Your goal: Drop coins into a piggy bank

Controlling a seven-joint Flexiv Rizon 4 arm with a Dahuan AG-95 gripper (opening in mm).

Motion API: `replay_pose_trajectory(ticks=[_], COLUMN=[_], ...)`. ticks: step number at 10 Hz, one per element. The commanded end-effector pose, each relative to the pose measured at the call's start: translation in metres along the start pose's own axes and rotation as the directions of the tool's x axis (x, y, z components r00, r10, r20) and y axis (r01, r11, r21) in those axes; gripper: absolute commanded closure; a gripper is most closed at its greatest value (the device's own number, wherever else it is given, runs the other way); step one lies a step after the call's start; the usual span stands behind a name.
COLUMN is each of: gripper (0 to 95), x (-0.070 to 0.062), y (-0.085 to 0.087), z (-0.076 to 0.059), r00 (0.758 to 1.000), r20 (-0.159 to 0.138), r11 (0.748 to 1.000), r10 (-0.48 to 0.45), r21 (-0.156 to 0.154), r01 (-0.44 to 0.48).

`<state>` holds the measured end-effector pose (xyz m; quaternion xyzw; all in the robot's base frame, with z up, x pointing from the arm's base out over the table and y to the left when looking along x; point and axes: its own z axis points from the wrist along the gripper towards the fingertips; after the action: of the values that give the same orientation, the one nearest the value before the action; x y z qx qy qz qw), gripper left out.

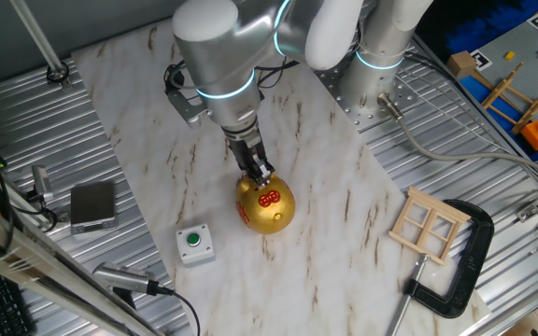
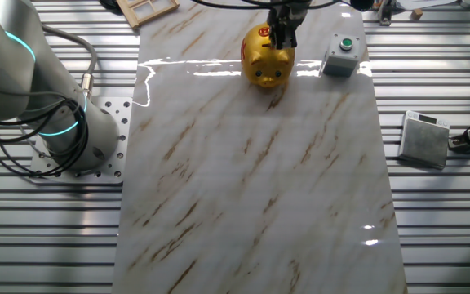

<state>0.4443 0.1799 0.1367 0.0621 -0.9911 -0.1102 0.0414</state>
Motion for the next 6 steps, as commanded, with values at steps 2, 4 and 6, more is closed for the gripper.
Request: replay_pose_trajectory(ticks=[2,4,6], gripper=[76.0,95.0,95.0], x=[0.0,-0.005,-0.014], y=[0.0,-0.001,-0.003], z=[-0.001,-0.004,-0.008], r00=[1.0,1.0,0.999], r20=[0.007,0.006,0.009], r11=[1.0,1.0,0.999], r10=[-0.014,-0.019,-0.041], r21=[0.0,0.004,0.003], r01=[0.014,0.019,0.041])
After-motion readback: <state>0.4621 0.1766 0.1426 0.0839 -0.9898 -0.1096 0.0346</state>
